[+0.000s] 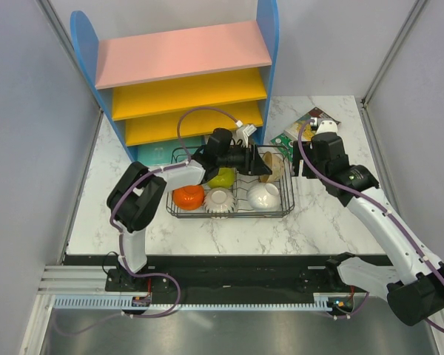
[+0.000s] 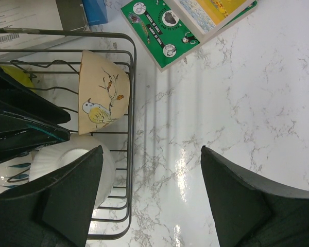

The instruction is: Unload the bowls from the dish rack

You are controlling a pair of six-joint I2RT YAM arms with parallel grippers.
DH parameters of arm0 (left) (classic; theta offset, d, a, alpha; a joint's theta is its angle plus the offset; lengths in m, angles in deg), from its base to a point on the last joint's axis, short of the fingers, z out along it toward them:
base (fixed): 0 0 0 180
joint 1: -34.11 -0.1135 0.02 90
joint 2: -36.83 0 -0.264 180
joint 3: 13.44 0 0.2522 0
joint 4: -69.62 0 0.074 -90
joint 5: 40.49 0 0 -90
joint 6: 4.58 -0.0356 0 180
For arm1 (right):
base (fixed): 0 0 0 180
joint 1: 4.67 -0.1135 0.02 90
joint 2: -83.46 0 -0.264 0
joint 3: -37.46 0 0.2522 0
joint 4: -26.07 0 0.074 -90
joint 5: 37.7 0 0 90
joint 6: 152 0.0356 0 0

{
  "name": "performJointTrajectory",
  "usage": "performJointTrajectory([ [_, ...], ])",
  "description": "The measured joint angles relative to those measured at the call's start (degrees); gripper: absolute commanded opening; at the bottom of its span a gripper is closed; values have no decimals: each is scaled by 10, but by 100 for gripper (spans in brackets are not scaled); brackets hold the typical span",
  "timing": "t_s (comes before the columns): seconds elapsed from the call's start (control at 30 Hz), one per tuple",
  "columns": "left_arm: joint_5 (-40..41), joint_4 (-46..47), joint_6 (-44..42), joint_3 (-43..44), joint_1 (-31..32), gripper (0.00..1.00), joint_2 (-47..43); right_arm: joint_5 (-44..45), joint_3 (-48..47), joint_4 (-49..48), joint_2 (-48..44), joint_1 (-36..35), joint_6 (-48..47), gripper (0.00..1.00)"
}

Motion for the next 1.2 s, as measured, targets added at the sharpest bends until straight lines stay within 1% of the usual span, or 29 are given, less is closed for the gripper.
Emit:
performJointTrajectory([
  [0.07, 0, -1, 0, 4, 0, 57, 4, 0, 0, 0, 0, 0, 0, 84],
  [0.1, 0, -3, 2, 6, 0, 61, 5, 0, 0, 0, 0, 0, 0, 84],
  [0.23, 4, -18, 2, 10, 0, 66, 14, 0, 1, 0, 0, 0, 0, 84],
  [0.53, 21, -43, 2, 17, 0, 66, 17, 0, 8, 0, 0, 2, 0, 84],
  [0.93, 40, -49, 3, 93, 24, 64, 68, 0, 17, 0, -2, 6, 0, 84],
  [1.03, 42, -50, 9, 100, 26, 62, 79, 0, 18, 0, -8, 7, 0, 84],
  [1.13, 44, -51, 14, 101, 28, 56, 81, 0, 19, 0, -15, 7, 0, 84],
  [1.17, 46, -51, 15, 101, 28, 48, 83, 0, 19, 0, -15, 7, 0, 84],
  [1.2, 46, -51, 15, 101, 29, 44, 85, 0, 20, -1, -16, 7, 0, 84],
])
